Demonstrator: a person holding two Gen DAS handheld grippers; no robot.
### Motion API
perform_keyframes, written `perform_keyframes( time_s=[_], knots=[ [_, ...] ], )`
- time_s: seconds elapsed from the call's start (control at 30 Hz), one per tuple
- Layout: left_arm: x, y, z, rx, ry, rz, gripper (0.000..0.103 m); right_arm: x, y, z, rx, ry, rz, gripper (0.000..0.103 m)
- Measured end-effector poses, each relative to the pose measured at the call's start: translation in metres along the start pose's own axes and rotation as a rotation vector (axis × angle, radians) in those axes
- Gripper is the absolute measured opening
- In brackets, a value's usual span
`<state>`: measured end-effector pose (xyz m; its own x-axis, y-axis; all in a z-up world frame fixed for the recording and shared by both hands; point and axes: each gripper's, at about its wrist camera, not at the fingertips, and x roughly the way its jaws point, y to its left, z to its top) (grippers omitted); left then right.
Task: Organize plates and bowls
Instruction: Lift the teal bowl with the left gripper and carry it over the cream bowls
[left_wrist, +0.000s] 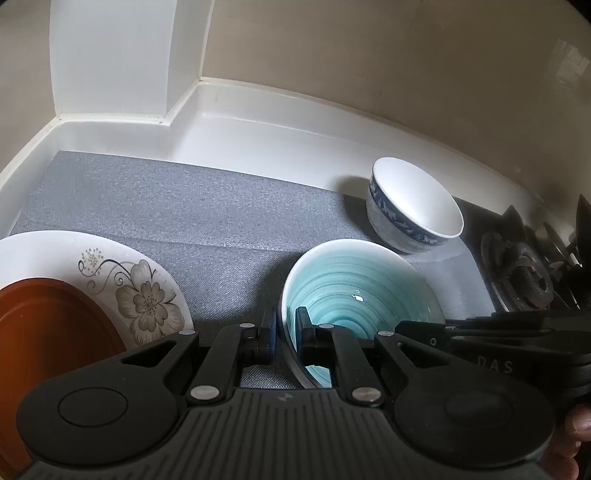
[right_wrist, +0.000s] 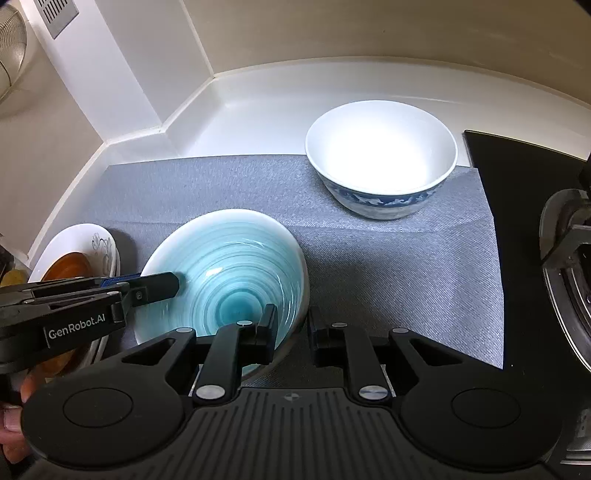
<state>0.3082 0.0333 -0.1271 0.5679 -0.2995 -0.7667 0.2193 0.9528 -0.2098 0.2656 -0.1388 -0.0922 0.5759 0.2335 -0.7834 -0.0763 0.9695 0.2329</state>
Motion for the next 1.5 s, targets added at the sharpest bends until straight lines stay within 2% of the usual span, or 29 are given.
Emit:
perform_keyframes(
  time_s=[0.2,0.5,0.73,0.93,1.07,1.2,1.5],
  knots=[
    [0.002,0.000,0.000,0.023,-0.003,-0.009,0.010,0.003,0.004,0.001,-0.016,0.000,-0.015,0.018],
    [-0.014,-0.011,-0.005,0.074,-0.054,0.000,0.009,-0.004,0.003,-0.003,0.009,-0.017,-0.028,0.013],
    [-0.038,-0.016,-0.005,0.082,-0.096,-0.017,0.008,-0.032,0.006,-0.002,0.028,-0.077,-0.019,0.013],
    [-0.069,-0.033,-0.004,0.110,-0.126,-0.065,0.008,-0.068,0.007,-0.007,0.060,-0.116,-0.021,0.013],
    [-0.086,-0.051,-0.010,0.143,-0.125,-0.101,0.008,-0.097,0.002,-0.016,0.075,-0.132,-0.033,0.013],
    [-0.093,-0.066,-0.019,0.151,-0.095,-0.141,0.009,-0.118,-0.007,-0.028,0.091,-0.106,-0.048,0.013],
    [-0.088,-0.078,-0.042,0.189,-0.016,-0.191,0.009,-0.133,-0.017,-0.060,0.104,-0.030,-0.083,0.014]
  ],
)
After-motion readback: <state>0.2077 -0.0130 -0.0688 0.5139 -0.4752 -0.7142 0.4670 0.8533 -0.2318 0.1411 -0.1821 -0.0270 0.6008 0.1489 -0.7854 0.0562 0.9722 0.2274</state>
